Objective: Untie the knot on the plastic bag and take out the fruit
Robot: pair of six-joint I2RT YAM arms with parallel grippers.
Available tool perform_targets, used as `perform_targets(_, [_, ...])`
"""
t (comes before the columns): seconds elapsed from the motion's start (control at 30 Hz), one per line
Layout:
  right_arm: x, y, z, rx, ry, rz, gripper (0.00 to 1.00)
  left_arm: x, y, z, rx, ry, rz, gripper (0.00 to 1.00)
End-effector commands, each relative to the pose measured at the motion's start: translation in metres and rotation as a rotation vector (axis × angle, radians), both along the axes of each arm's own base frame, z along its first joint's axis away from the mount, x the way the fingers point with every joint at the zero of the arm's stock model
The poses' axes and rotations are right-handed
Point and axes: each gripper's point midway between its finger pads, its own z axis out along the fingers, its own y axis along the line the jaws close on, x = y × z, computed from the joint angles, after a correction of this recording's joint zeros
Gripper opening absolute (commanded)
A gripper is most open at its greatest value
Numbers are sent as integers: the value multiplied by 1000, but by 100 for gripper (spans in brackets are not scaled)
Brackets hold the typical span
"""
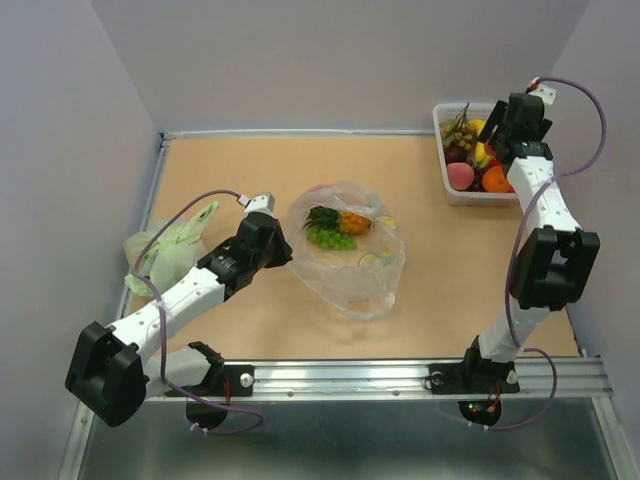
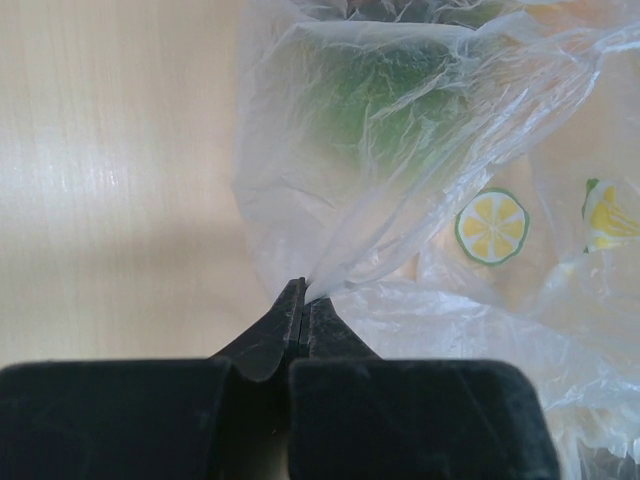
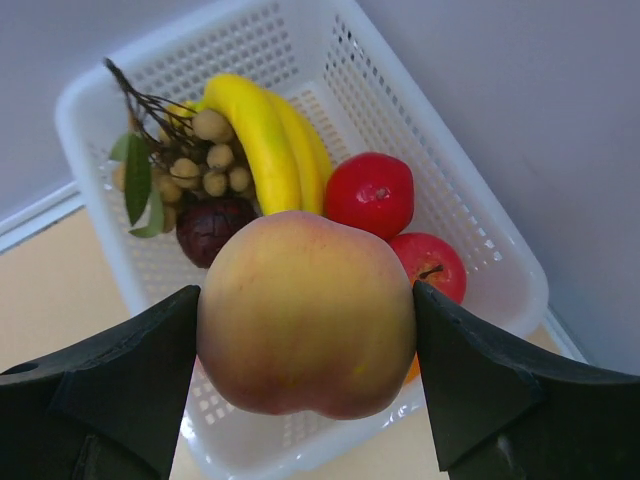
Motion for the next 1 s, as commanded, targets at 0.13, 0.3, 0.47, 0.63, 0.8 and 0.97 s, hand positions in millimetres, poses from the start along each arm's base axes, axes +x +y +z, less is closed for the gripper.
perform_targets(0.13, [49, -32, 28, 35, -132, -82, 100, -10, -5, 8, -61, -7, -27, 0])
perform_targets(0.3, [38, -6, 60, 59, -182, 54, 100, -14, -1, 9, -65, -19, -25, 0])
perform_targets(0.47, [-2, 77, 60, 145, -163, 356, 100, -11, -1, 11, -62, -35, -23, 0])
perform_targets(0.63, [-74, 237, 47, 105, -126, 769, 97, -4, -3, 18, -52, -49, -21, 0])
perform_targets(0.8, [-166, 352, 37, 48, -118, 1110, 95, 0, -6, 15, -37, -34, -26, 0])
perform_targets(0.97, [-221, 403, 24, -134, -117, 1337, 95, 0, -7, 12, -19, -18, -27, 0])
